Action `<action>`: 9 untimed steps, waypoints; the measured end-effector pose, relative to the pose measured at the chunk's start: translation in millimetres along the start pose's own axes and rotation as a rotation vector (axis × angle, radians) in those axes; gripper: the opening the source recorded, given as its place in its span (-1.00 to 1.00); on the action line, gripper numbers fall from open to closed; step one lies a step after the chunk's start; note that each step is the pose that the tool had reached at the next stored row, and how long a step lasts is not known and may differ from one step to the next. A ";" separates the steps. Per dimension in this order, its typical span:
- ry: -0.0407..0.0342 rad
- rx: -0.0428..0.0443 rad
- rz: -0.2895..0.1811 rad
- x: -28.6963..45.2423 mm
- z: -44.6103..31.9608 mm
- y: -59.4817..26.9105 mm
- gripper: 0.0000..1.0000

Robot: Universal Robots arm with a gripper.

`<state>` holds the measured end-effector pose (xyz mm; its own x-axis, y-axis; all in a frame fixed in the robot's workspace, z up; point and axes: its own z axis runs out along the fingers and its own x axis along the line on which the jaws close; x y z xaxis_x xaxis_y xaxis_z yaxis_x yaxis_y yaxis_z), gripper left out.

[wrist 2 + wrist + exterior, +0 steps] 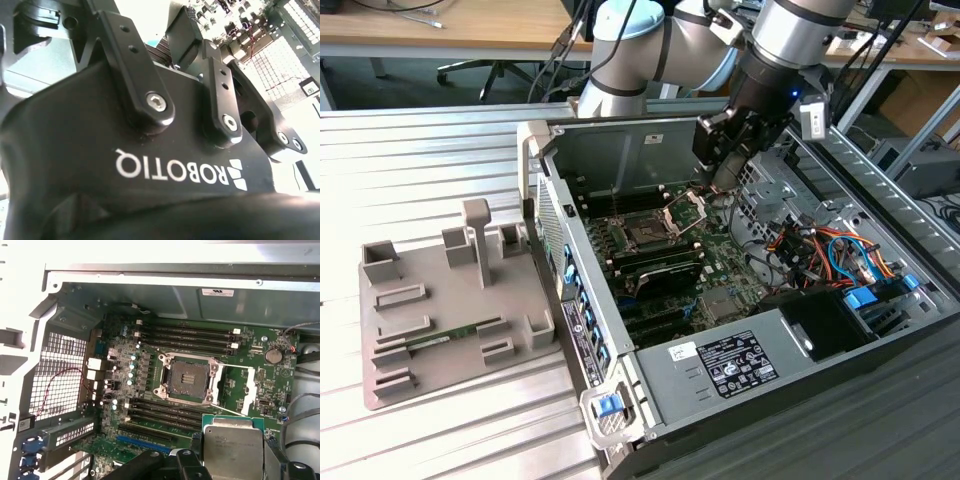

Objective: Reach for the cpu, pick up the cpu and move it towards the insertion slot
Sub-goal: 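Pick up the cpu and move it towards the insertion slot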

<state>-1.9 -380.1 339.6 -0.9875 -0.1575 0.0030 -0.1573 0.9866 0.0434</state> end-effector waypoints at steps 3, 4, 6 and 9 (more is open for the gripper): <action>0.0001 0.0001 0.000 0.4 0.6 3.4 0.09; 0.0000 0.0001 0.000 0.4 0.8 4.2 0.09; 0.0000 0.0000 0.000 0.4 1.5 6.6 0.09; 0.0000 0.0000 0.000 0.1 2.5 10.2 0.09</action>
<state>-3.7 -369.9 337.6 -0.9875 -0.1576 0.0030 -0.1573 0.9866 0.0434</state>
